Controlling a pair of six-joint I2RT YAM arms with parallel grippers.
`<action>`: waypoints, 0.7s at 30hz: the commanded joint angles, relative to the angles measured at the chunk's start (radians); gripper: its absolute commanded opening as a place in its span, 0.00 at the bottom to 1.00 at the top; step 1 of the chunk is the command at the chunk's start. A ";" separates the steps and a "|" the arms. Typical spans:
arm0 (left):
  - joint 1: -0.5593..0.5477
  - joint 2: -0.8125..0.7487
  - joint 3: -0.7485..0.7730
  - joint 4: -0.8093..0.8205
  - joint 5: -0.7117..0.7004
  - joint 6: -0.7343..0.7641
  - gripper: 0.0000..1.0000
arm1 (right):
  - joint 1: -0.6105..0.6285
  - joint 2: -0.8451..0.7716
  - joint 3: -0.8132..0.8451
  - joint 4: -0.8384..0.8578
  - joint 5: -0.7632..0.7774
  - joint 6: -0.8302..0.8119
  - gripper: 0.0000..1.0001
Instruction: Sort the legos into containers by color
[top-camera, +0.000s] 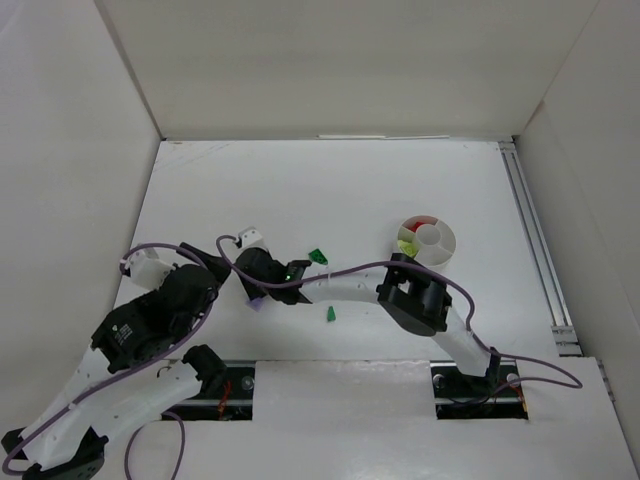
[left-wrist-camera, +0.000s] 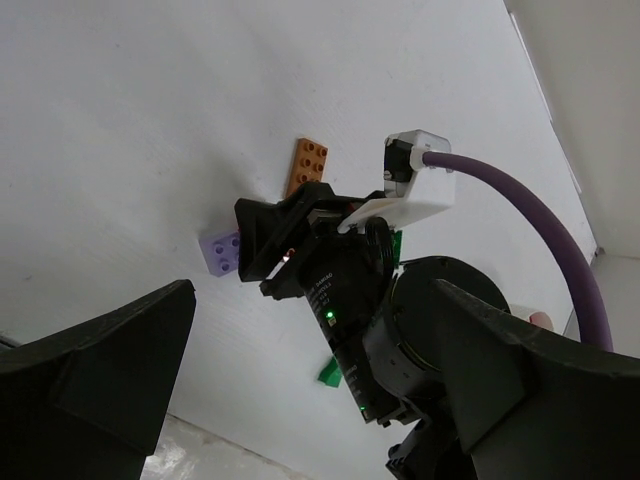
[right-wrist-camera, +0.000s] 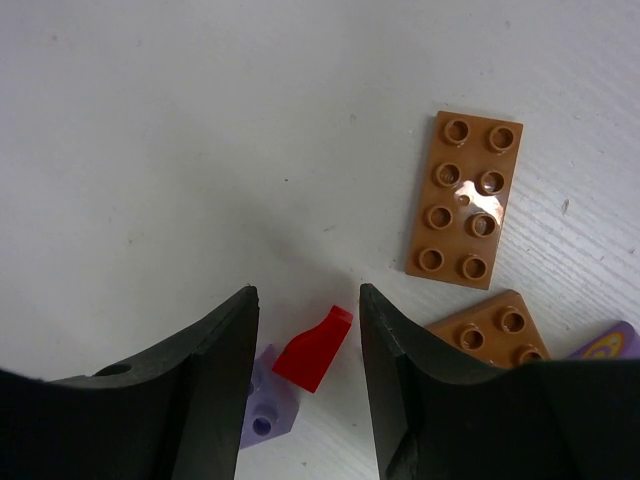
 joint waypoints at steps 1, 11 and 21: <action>0.000 0.026 0.015 0.007 -0.015 0.020 1.00 | 0.010 0.024 0.039 0.016 0.045 0.035 0.50; 0.000 0.016 0.005 0.036 -0.015 0.038 1.00 | 0.021 -0.010 -0.053 -0.021 0.012 0.065 0.49; 0.000 0.036 -0.004 0.045 -0.015 0.038 1.00 | 0.039 -0.019 -0.075 -0.031 0.003 0.065 0.30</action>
